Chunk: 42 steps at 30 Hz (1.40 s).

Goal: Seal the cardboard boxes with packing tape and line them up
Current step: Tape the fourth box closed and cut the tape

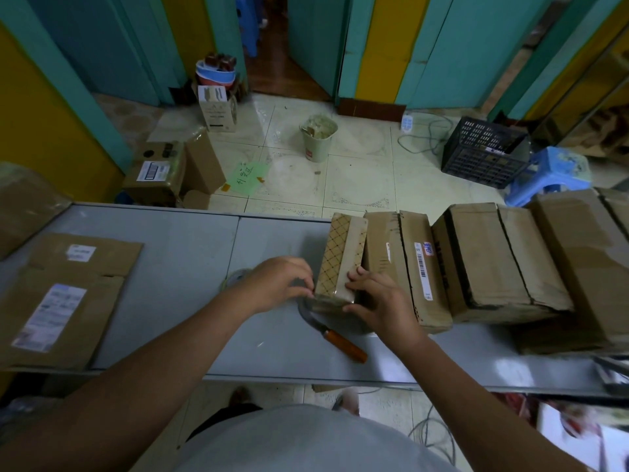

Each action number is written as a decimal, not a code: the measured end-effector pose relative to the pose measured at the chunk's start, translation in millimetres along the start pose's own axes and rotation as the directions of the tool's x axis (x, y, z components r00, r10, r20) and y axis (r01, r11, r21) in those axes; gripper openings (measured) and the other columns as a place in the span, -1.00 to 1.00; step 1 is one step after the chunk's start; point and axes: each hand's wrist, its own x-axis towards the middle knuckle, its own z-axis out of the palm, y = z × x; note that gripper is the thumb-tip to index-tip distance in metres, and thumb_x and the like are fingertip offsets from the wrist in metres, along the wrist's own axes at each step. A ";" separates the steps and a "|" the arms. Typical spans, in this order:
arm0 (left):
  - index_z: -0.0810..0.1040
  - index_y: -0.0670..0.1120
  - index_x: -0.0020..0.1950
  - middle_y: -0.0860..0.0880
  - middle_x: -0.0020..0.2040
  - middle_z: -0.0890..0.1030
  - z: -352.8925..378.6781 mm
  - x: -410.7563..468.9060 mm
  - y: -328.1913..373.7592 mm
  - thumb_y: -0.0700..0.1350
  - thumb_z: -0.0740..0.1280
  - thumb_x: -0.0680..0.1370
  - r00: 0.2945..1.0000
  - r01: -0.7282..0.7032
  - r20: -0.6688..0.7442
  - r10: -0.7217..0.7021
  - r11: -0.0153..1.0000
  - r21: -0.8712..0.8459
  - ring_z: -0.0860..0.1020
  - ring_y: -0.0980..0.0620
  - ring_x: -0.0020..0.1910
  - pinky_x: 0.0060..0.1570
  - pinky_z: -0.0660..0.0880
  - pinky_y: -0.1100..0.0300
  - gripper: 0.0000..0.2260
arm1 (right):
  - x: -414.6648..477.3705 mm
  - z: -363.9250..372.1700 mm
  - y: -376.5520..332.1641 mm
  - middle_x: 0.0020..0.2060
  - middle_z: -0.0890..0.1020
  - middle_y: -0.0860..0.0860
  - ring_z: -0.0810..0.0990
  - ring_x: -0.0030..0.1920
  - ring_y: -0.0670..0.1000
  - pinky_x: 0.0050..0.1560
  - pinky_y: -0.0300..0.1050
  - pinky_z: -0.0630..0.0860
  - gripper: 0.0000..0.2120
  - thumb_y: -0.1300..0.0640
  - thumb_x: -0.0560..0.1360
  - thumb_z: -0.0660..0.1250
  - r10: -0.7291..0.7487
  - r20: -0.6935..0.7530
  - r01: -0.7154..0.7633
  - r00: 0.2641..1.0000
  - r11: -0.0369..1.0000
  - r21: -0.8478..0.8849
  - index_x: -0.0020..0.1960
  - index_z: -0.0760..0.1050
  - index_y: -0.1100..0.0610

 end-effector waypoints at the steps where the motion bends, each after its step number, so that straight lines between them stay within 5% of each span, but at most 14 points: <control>1: 0.72 0.09 0.08 0.19 0.11 0.62 -2.2 2.9 0.9 0.05 0.54 0.54 1.000 0.004 -0.016 -0.004 1.000 0.011 0.56 0.18 0.13 0.25 0.55 0.04 -0.86 | -0.8 0.0 0.0 0.34 0.62 -0.06 0.46 0.43 -0.14 0.48 -0.36 0.27 -0.52 0.11 0.39 0.63 0.002 -0.002 -0.002 1.000 1.000 0.012 0.29 0.65 0.08; 4: 0.66 0.07 0.14 0.19 0.07 0.61 -10.0 9.9 2.4 0.08 0.59 0.47 0.998 0.008 -0.064 -0.004 0.998 0.059 0.56 0.16 0.07 0.16 0.56 0.11 -0.71 | -2.7 2.1 -1.0 0.33 0.63 -0.04 0.50 0.43 -0.10 0.48 -0.17 0.38 -0.52 0.13 0.39 0.64 -0.004 -0.015 0.004 1.000 1.000 0.017 0.29 0.66 0.08; 8: 0.62 0.00 -0.06 0.11 -0.13 0.57 -20.3 23.3 6.3 0.13 0.60 0.44 0.988 -0.137 -0.033 0.154 0.943 0.304 0.52 0.09 -0.15 -0.14 0.47 0.14 -0.72 | -0.8 4.0 1.0 0.32 0.63 -0.08 0.50 0.42 -0.11 0.48 -0.13 0.40 -0.51 0.11 0.37 0.64 0.005 -0.003 -0.005 1.000 1.000 -0.006 0.29 0.65 0.06; 12: 0.59 0.00 -0.13 0.13 -0.21 0.52 -30.1 35.2 9.3 0.16 0.58 0.45 0.966 -0.249 0.036 0.256 0.882 0.401 0.46 0.11 -0.24 -0.19 0.35 0.20 -0.70 | 2.1 3.5 4.5 0.31 0.63 -0.09 0.48 0.40 -0.14 0.47 -0.11 0.42 -0.49 0.08 0.36 0.65 0.004 0.008 -0.004 1.000 0.999 -0.040 0.28 0.65 0.04; 15: 0.61 0.09 -0.10 0.18 -0.18 0.57 -30.9 33.2 6.3 0.13 0.58 0.48 0.986 -0.160 0.096 0.137 0.942 0.294 0.52 0.20 -0.20 -0.18 0.36 0.26 -0.79 | 2.9 5.2 2.9 0.33 0.59 -0.09 0.42 0.39 -0.18 0.44 -0.12 0.42 -0.49 0.06 0.36 0.65 -0.004 0.013 0.005 1.000 0.999 -0.046 0.28 0.63 0.03; 18: 0.70 0.14 0.01 0.21 -0.10 0.67 -31.1 21.1 4.8 0.00 0.57 0.52 0.985 0.031 0.173 -0.030 1.000 -0.005 0.61 0.25 -0.09 -0.07 0.58 0.16 -0.88 | 3.7 5.0 -1.6 0.34 0.52 -0.15 0.39 0.37 -0.18 0.40 -0.17 0.41 -0.46 -0.01 0.37 0.63 -0.016 0.024 0.017 1.000 0.998 -0.056 0.30 0.58 -0.02; 22: 0.70 0.11 0.17 0.18 0.01 0.69 -21.0 -2.8 1.3 -0.05 0.50 0.61 0.976 0.213 0.077 -0.201 0.955 -0.207 0.64 0.22 0.01 0.15 0.65 0.01 -0.84 | 2.9 5.1 -8.2 0.36 0.45 -0.16 0.39 0.39 -0.13 0.37 -0.27 0.36 -0.41 -0.25 0.39 0.55 -0.006 0.045 0.007 0.999 1.000 -0.020 0.33 0.56 -0.03; 25: 0.51 0.12 0.47 0.19 0.27 0.62 -3.1 -15.9 8.8 0.24 0.47 0.57 0.935 0.340 0.010 -0.355 0.884 -0.320 0.60 0.25 0.15 0.25 0.62 0.01 -0.49 | 9.0 2.1 -12.2 0.37 0.44 -0.17 0.36 0.43 -0.12 0.41 -0.20 0.34 -0.62 -0.27 0.55 0.39 0.005 0.003 -0.005 1.000 1.000 0.023 0.24 0.61 -0.06; 28: 0.15 0.13 0.69 0.07 0.59 0.34 17.9 -11.4 38.1 0.50 0.53 0.29 0.905 0.397 0.032 -0.425 0.813 -0.425 0.41 0.05 0.48 0.43 0.48 -0.09 0.10 | 22.6 -1.9 -11.6 0.42 0.47 -0.09 0.31 0.53 -0.04 0.52 0.00 0.30 -0.82 0.06 0.66 0.31 -0.015 -0.005 0.015 1.000 0.999 0.044 0.17 0.67 0.01; 31: 0.06 0.19 0.68 0.02 0.51 0.32 32.4 10.2 66.1 0.49 0.59 0.16 0.889 0.384 -0.085 -0.450 0.833 -0.398 0.43 -0.05 0.44 0.36 0.53 -0.17 0.23 | 36.1 -5.9 -13.3 0.40 0.49 -0.08 0.40 0.46 -0.04 0.49 0.10 0.39 -0.76 0.22 0.67 0.26 0.006 0.041 -0.010 0.999 0.997 0.080 0.19 0.66 0.03; 36: 0.04 0.04 0.68 -0.05 0.45 0.35 26.9 29.4 68.3 0.23 0.59 0.39 0.873 0.419 -0.191 -0.450 0.890 -0.180 0.48 -0.11 0.34 0.19 0.60 -0.08 0.05 | 51.6 -16.2 -17.2 0.32 0.49 -0.19 0.40 0.40 -0.10 0.47 0.12 0.42 -0.66 0.30 0.63 0.27 0.038 0.068 -0.044 0.997 0.995 0.087 0.24 0.63 -0.04; 39: 0.14 0.06 0.66 0.00 0.48 0.36 3.6 25.5 50.5 0.09 0.64 0.40 0.913 0.321 -0.197 -0.356 0.928 -0.190 0.42 -0.04 0.42 0.27 0.54 -0.01 -0.03 | 60.7 -29.6 -16.7 0.38 0.44 -0.17 0.37 0.44 -0.08 0.49 0.16 0.42 -0.63 0.17 0.59 0.42 0.099 -0.024 -0.097 0.995 0.994 0.058 0.34 0.54 -0.11; 42: 0.18 0.18 0.64 0.09 0.50 0.37 -31.5 17.6 26.6 0.13 0.66 0.33 0.955 0.253 -0.117 -0.272 0.955 -0.156 0.36 0.08 0.42 0.39 0.49 -0.11 0.00 | 72.2 -47.4 -18.8 0.59 0.22 -0.16 0.18 0.60 0.00 0.56 0.21 0.24 -0.24 -0.06 0.44 0.58 0.122 -0.038 -0.124 0.992 0.990 -0.066 0.55 0.32 -0.17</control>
